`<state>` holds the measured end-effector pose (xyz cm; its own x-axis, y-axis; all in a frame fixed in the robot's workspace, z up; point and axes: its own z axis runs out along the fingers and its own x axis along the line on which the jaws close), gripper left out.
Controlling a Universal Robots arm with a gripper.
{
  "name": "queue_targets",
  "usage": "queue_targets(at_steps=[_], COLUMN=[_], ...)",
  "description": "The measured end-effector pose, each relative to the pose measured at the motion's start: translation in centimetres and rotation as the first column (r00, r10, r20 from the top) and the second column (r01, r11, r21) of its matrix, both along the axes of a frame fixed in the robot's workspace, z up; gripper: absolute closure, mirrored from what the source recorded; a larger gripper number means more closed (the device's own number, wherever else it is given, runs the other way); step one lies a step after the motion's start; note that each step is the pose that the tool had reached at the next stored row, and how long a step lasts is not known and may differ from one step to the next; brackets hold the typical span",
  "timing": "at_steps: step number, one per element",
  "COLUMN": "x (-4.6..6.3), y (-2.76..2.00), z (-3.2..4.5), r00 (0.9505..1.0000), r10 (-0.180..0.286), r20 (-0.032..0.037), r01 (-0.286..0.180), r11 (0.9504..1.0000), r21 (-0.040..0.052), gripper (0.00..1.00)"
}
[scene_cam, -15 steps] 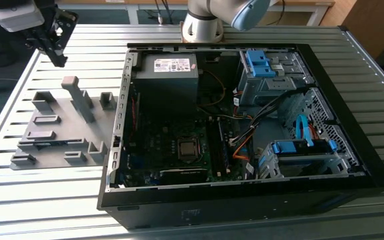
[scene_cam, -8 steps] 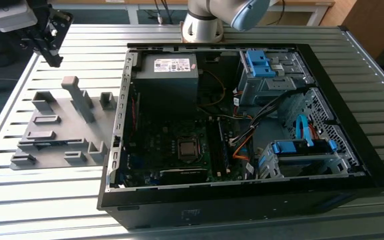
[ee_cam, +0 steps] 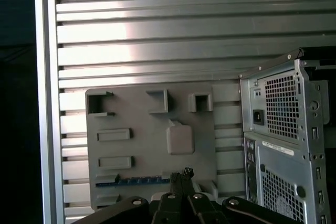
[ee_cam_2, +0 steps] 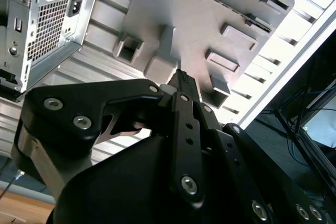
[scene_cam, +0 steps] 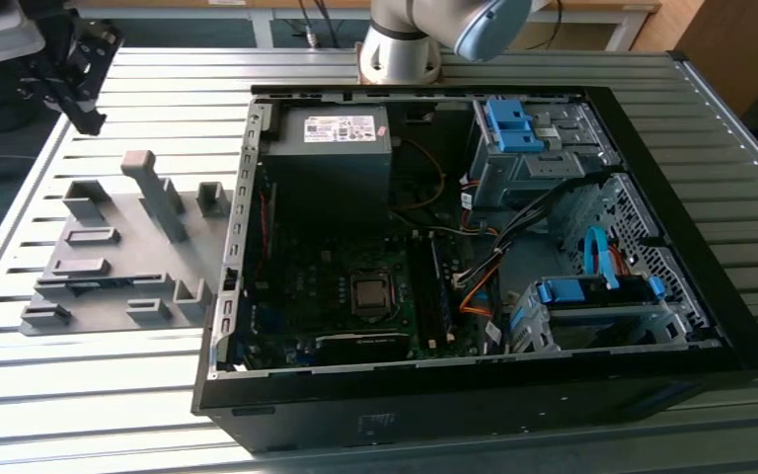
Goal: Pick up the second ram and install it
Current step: 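Reach for the second ram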
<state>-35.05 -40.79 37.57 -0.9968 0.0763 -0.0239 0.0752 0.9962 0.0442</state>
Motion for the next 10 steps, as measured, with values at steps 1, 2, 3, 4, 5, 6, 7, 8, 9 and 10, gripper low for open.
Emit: queue_targets(at_steps=[1,2,3,4,5,6,7,8,9,10], x=[-0.2,-0.5,-0.7,-0.9,-1.1,-1.4,-1.7,-2.0,-2.4,-2.8], y=[-0.1,-0.2,-0.3,-0.41,-0.52,-0.63,-0.75,-0.81,-0.84,-0.85], z=[-0.03,-0.05,-0.08,-0.11,-0.13,-0.15,-0.18,-0.2,-0.21,-0.21], r00=[1.0,1.0,1.0,1.0,1.0,1.0,1.0,1.0,1.0,1.0], r10=[0.0,0.0,0.0,0.0,0.0,0.0,0.0,0.0,0.0,0.0], r20=[0.0,0.0,-0.0001,0.0001,0.0,-0.0001,0.0001,0.0,0.0001,-0.0001], r01=[0.0,0.0,0.0,0.0,0.0,0.0,0.0,0.0,0.0,0.0], r11=[1.0,1.0,1.0,1.0,1.0,1.0,1.0,1.0,1.0,1.0], r21=[0.0,-0.0001,-0.0001,0.0,-0.0001,-0.0001,-0.0001,-0.0001,-0.0001,-0.0002], gripper=[0.89,0.89,0.89,0.89,0.89,0.89,0.89,0.89,0.89,0.89])
